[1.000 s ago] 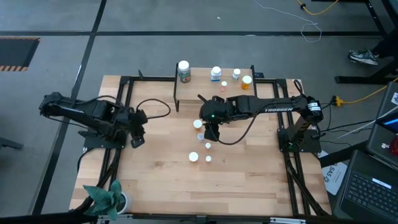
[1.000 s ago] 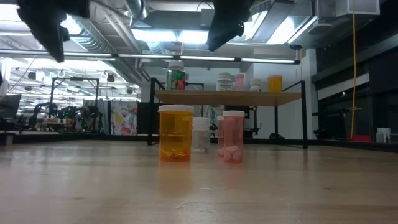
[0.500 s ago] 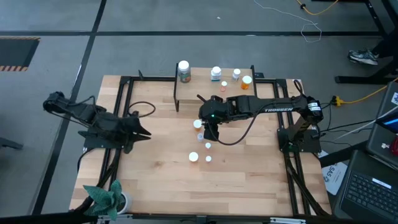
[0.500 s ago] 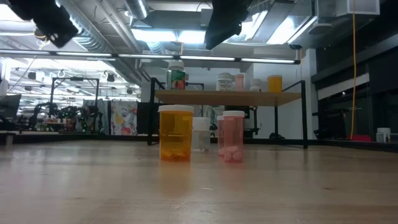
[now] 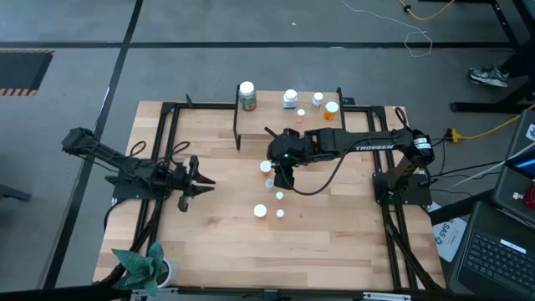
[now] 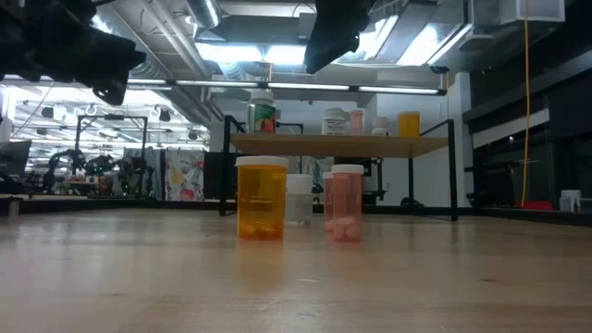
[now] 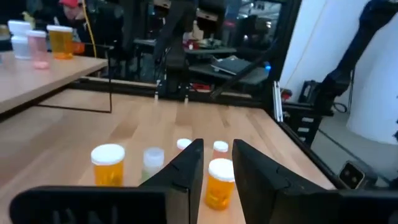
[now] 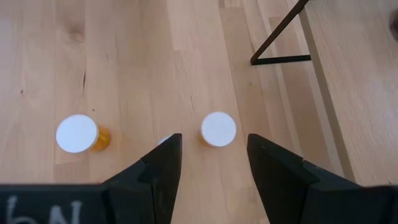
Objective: Pick and place medicine bottles onto shelf by color
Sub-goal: Put the top orange pill bottle on the shelf
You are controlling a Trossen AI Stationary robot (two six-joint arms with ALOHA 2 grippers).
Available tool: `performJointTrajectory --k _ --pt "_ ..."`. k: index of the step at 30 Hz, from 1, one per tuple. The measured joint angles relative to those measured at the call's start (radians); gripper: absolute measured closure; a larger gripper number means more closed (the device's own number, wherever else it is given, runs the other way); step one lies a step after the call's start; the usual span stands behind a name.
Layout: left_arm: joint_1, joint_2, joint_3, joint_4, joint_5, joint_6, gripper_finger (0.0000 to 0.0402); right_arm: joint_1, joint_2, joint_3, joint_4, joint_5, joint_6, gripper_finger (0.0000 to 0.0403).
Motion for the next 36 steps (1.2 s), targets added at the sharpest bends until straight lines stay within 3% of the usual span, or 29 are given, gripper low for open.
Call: performJointTrajectory --k 8,14,23,36 --pt "0.077 -0.012 -0.002 -0.093 0.097 0.002 0.0321 0.000 0.000 0.000 0.000 0.000 0.000 0.0218" --pt "0.146 -0.052 -0.002 -0.219 0.183 -0.081 0.0321 0.000 0.000 0.000 0.000 0.000 0.008 0.0218" --pt "0.169 -0.216 -0.002 -0.407 0.187 -0.073 0.0321 0.000 0.000 -0.002 0.017 0.000 0.007 0.0218" --pt "0.171 -0.265 -0.001 -0.431 0.266 -0.006 0.0321 0.000 0.001 -0.143 0.127 -0.001 0.022 0.0218"
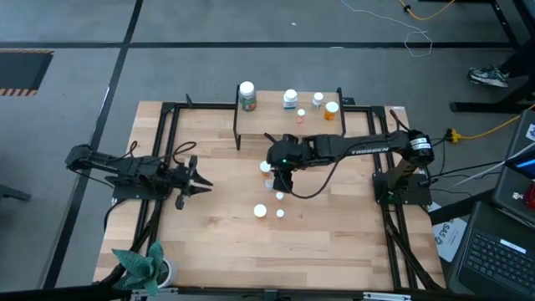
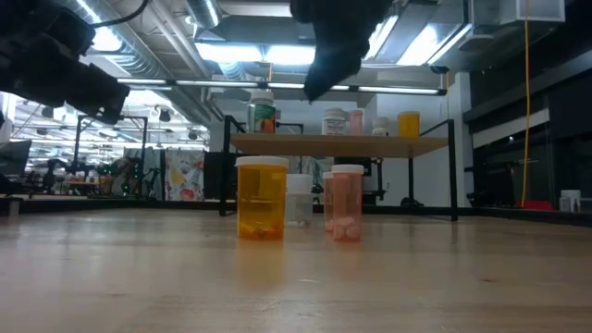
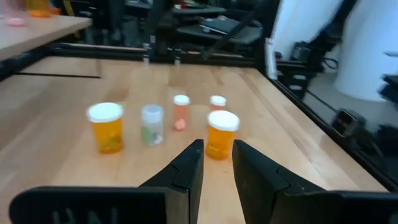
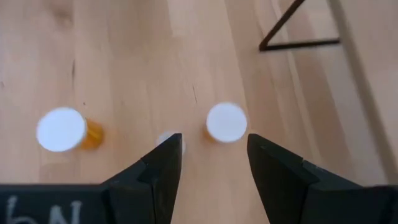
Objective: Pick and place medicine bottles onto shelf by color
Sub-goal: Put the top orange pill bottle on the shelf
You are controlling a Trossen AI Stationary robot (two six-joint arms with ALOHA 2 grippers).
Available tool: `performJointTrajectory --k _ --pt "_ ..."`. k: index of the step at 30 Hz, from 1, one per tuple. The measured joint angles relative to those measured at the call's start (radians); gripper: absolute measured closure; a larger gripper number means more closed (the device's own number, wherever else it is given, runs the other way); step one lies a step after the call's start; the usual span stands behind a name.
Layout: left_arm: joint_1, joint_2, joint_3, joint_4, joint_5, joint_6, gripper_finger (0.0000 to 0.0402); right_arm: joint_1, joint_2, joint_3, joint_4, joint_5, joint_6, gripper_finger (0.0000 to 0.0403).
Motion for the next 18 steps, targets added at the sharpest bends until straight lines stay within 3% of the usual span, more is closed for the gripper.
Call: performJointTrajectory --k 4,12,18 --pt "0.000 0.001 0.000 -0.009 0.049 0.014 0.0321 0.000 0.000 -0.046 0.025 0.000 0.012 0.0218" --pt "0.000 0.001 0.000 0.010 -0.067 0.021 0.0321 0.000 0.000 -0.126 0.124 -0.001 -0.068 0.0218" --pt "0.000 0.001 0.000 0.011 -0.077 0.021 0.0321 0.000 0.000 -0.181 0.256 -0.001 -0.119 0.0218"
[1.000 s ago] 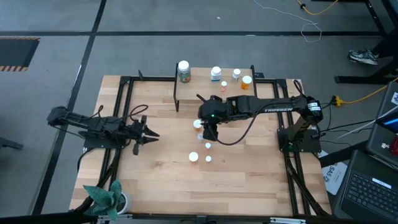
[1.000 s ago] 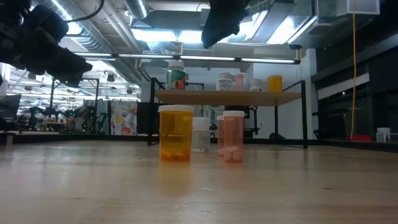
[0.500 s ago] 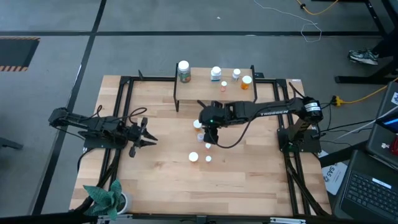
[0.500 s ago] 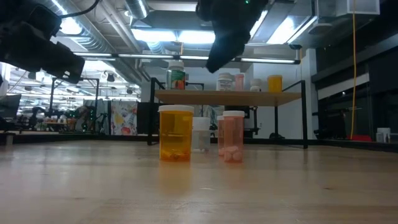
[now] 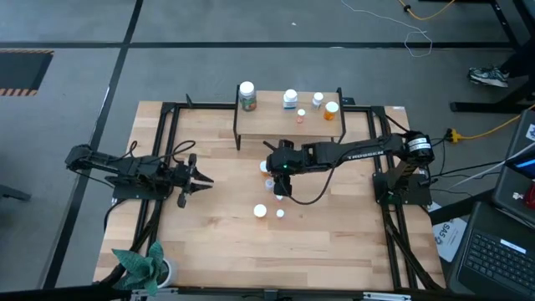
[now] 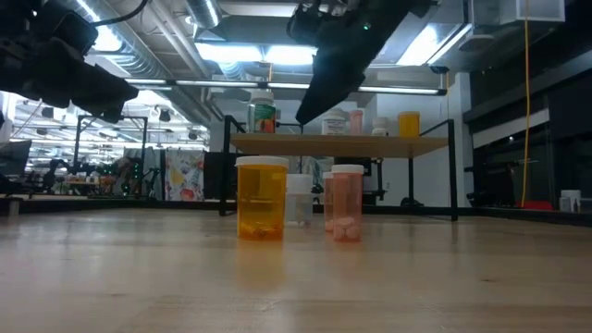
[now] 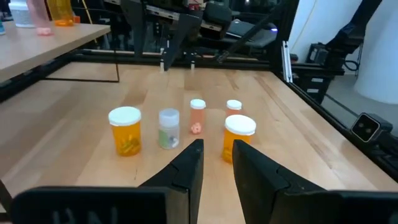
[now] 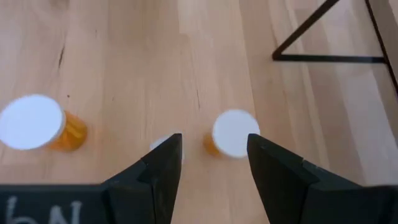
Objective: Pick and place medicine bottles onto shelf by color
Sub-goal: Put the top orange pill bottle on the shelf
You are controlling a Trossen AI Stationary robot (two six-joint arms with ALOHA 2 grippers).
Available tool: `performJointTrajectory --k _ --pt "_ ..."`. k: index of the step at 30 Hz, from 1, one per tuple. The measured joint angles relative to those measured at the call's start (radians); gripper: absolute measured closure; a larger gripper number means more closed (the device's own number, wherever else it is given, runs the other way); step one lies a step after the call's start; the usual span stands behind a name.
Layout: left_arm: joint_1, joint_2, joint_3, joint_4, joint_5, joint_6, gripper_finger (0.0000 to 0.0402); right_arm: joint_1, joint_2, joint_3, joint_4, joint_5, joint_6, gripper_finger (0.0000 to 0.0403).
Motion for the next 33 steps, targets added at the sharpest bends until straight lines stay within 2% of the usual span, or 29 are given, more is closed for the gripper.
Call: performJointTrajectory --k 8,14,19,27,33 --pt "0.000 0.000 0.000 0.009 -0.058 0.015 0.0321 -0.007 0.000 -0.007 0.084 -0.026 0.022 0.0206" --pt "0.000 0.000 0.000 0.014 -0.094 0.040 0.0321 -0.020 0.020 -0.007 0.128 -0.027 0.024 0.0156" --pt "0.000 0.000 0.000 0.014 -0.098 0.045 0.0321 -0.042 0.097 -0.007 0.165 -0.044 0.027 0.0123" --pt "0.000 0.000 0.000 0.014 -0.099 0.045 0.0321 -0.051 0.149 -0.007 0.158 -0.039 0.028 0.0128" --pt "0.000 0.000 0.000 0.014 -0.099 0.045 0.0321 -0.052 0.172 -0.007 0.157 0.044 0.023 0.0130"
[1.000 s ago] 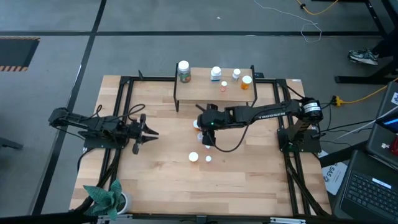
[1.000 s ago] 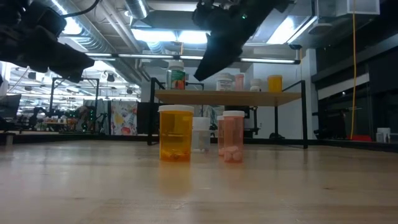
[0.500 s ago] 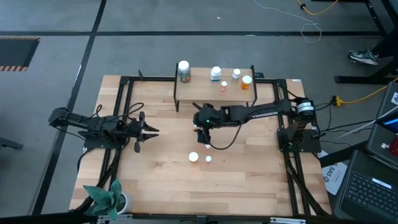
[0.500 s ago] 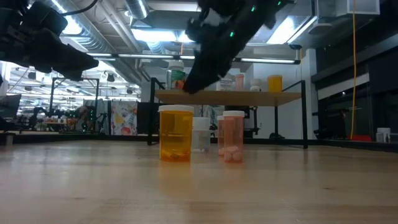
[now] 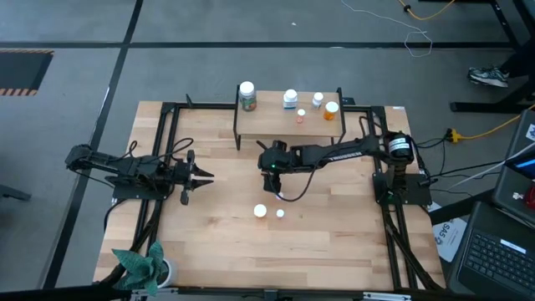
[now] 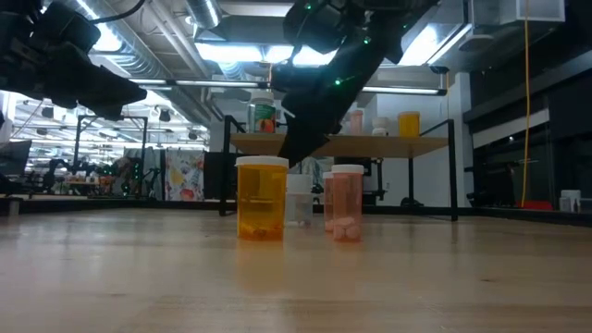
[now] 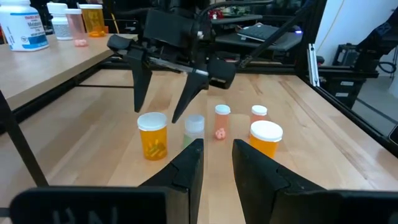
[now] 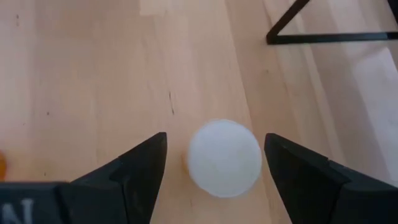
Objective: Pick and place medicine bottles onto shelf by color
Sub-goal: Put the top orange pill bottle on the shelf
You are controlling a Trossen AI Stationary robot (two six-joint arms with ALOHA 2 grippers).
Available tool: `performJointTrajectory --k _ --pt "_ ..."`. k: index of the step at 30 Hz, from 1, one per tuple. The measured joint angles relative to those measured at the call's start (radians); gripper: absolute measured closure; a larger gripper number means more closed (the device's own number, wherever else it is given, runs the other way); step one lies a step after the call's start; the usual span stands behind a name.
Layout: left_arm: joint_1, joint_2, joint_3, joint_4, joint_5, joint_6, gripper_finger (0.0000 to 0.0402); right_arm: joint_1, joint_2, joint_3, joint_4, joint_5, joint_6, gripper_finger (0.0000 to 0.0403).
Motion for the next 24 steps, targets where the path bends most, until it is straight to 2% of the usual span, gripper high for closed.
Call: performJointTrajectory --k 24 --pt "0.000 0.000 0.000 0.000 0.000 0.000 0.0321 -0.024 0.036 0.001 -0.005 -0.009 0.003 0.0130"
